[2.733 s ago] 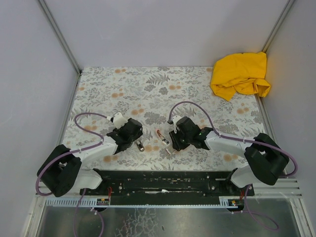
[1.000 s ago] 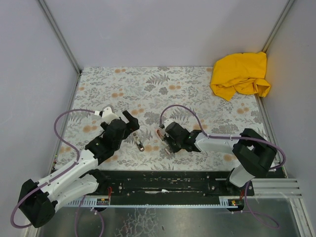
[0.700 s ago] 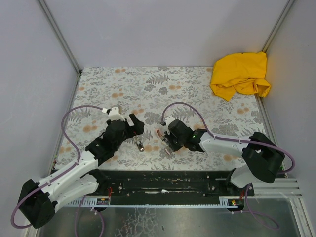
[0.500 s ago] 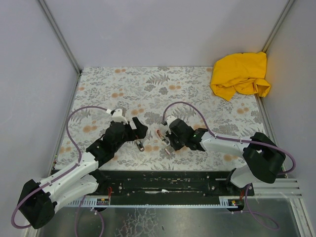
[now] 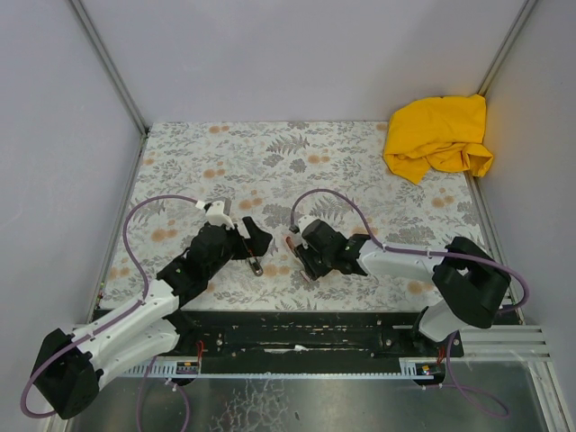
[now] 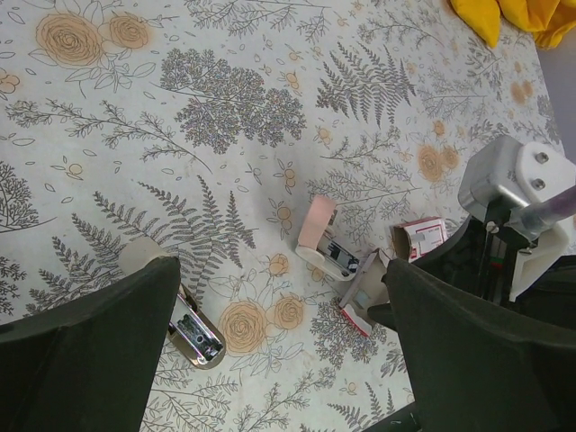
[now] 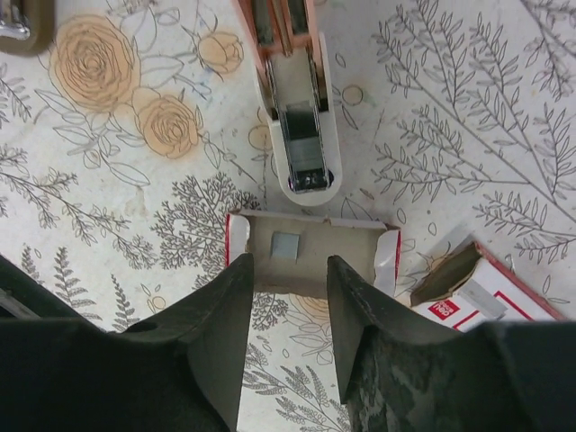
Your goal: Load the staples into the stapler
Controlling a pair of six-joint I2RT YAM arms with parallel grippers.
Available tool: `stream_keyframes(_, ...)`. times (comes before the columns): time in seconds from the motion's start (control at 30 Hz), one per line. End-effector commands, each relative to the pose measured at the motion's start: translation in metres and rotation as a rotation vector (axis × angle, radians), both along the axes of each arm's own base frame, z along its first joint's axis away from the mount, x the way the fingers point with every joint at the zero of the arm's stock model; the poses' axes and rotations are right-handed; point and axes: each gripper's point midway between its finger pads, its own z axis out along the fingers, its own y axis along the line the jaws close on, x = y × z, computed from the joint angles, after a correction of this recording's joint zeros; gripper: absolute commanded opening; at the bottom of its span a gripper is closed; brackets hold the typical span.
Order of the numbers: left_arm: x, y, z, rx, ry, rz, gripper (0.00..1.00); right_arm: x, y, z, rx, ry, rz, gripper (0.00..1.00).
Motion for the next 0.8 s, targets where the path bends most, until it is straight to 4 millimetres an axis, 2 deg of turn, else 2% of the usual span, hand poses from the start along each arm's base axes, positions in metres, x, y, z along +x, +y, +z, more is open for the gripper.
stream_keyframes(0.0,0.002,-0.004,0.011,-0.032,-0.055,-0.014,0.96,0.015,0.019,0.017,0.036,-0.055,-0.012,0.45)
stream_keyframes(0.33,0.001,-0.001,0.01,-0.031,-0.056,-0.007,0.96,0.016,0.02,0.007,-0.019,-0.055,-0.013,0.38)
stream_keyframes(0.77,0.002,-0.002,0.009,-0.03,-0.054,-0.005,0.96,0.011,0.022,0.004,-0.031,-0.044,-0.008,0.38)
